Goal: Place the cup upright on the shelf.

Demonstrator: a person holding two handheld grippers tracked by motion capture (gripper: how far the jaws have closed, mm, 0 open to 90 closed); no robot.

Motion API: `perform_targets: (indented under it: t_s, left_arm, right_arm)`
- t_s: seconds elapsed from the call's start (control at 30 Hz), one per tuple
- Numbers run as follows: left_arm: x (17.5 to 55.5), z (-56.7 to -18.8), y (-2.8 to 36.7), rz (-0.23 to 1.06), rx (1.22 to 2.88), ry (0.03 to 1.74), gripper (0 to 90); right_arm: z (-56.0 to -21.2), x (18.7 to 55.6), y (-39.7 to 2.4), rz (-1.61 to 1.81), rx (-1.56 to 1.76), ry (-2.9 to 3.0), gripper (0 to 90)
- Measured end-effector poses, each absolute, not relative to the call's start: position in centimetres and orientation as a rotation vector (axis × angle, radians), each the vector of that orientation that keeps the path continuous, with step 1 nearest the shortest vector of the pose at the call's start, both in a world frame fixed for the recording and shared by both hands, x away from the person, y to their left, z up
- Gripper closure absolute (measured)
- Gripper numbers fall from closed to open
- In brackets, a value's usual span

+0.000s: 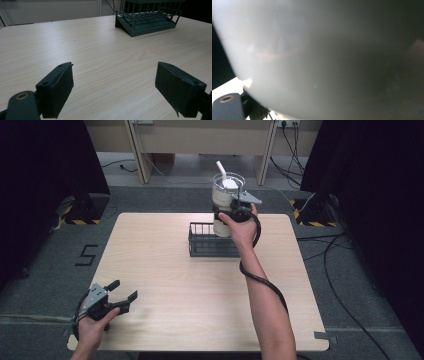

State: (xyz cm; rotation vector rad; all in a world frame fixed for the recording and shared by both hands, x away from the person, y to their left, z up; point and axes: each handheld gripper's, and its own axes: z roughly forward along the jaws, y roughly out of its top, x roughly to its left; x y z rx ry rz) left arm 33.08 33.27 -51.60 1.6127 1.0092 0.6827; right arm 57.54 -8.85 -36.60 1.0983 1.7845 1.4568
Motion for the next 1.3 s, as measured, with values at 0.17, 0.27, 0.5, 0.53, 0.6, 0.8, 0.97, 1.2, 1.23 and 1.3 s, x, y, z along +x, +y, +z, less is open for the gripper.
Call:
perform_targets:
  t_s: [0.17, 0.27, 0.5, 0.53, 0.6, 0.8, 0.97, 1.2, 1.23, 1.3]
  left_arm:
    - [33.0, -51.6, 33.3, 0.681, 1.609, 1.009, 14.5]
    - [33.0, -51.6, 33.3, 0.681, 1.608, 1.009, 14.5]
    - [33.0, -51.5, 33.3, 0.678, 1.612, 1.002, 14.5]
    - [33.0, -51.5, 33.3, 0.679, 1.611, 1.002, 14.5]
    - [33.0, -51.5, 33.3, 0.678, 1.611, 1.003, 14.5]
    - [33.0, -51.5, 33.3, 0.679, 1.61, 1.004, 14.5]
    - [33.0, -51.5, 33.3, 0.679, 1.611, 1.002, 14.5]
    - [33.0, -51.5, 33.3, 0.678, 1.611, 1.002, 14.5]
    - [33.0, -51.5, 33.3, 0.678, 1.611, 1.002, 14.5]
    - [33.0, -51.5, 33.3, 0.676, 1.61, 1.001, 14.5]
  right_arm:
    - [-37.1, 58.0, -7.9, 1.455, 1.093, 1.801, 10.2]
    - [-37.3, 58.1, -7.6, 1.455, 1.092, 1.808, 10.2]
    - [-37.8, 58.4, -7.2, 1.451, 1.089, 1.813, 10.2]
    - [-38.0, 58.5, -7.1, 1.44, 1.094, 1.816, 10.1]
    - [-38.2, 58.5, -7.2, 1.438, 1.099, 1.816, 10.2]
    - [-38.8, 58.7, -7.4, 1.431, 1.11, 1.819, 10.2]
    - [-39.5, 58.9, -7.5, 1.415, 1.131, 1.836, 10.1]
    - [-40.6, 59.1, -7.4, 1.406, 1.15, 1.845, 10.1]
    - [-40.6, 59.1, -7.4, 1.406, 1.15, 1.845, 10.1]
    - [-40.9, 59.2, -7.5, 1.4, 1.148, 1.855, 10.1]
